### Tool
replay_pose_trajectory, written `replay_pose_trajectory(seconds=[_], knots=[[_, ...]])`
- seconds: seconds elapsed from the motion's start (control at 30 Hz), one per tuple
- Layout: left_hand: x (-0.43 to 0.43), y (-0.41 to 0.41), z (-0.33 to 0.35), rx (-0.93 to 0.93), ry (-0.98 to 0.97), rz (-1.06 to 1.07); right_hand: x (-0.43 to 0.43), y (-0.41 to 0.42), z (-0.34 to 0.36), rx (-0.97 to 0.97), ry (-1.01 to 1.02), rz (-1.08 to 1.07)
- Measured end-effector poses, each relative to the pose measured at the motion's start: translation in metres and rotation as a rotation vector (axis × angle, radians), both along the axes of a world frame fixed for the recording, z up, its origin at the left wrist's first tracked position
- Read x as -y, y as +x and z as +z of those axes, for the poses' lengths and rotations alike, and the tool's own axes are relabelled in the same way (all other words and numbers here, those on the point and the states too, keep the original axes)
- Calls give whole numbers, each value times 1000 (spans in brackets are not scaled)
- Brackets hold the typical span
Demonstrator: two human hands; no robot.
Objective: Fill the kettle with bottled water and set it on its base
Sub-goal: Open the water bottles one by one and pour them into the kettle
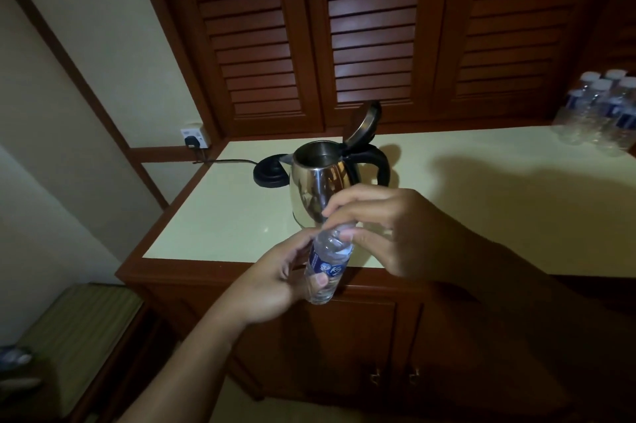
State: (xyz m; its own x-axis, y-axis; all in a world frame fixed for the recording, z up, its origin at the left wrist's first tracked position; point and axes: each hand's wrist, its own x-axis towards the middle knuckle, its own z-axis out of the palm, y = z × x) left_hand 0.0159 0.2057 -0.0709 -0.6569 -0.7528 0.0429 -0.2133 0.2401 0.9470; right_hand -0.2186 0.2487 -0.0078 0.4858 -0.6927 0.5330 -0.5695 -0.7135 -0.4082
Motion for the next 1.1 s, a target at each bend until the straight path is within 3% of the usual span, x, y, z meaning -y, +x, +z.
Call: replay_pose_trajectory(seconds=[0.17,0.3,0.43,0.53,0.67,0.97,1.1], knots=[[17,12,-13,7,-27,1,12,20,-15,169,66,-160],[27,24,-21,-8,-62,19,17,28,-32,447,134,-209],[34,32,-24,-21,-78,60,24,25,-82,527,228,-511],[39,36,-23,-13,-110,91,37,12,-119,401,272,-711],[42,38,-15,2,-114,145,48,0,-147,-59,267,-952],[68,43,15,64,-191,312,55,-9,-160,-123,237,-948],[88,37,36,144,-253,383,59,-5,-164,-277,339,-1004]])
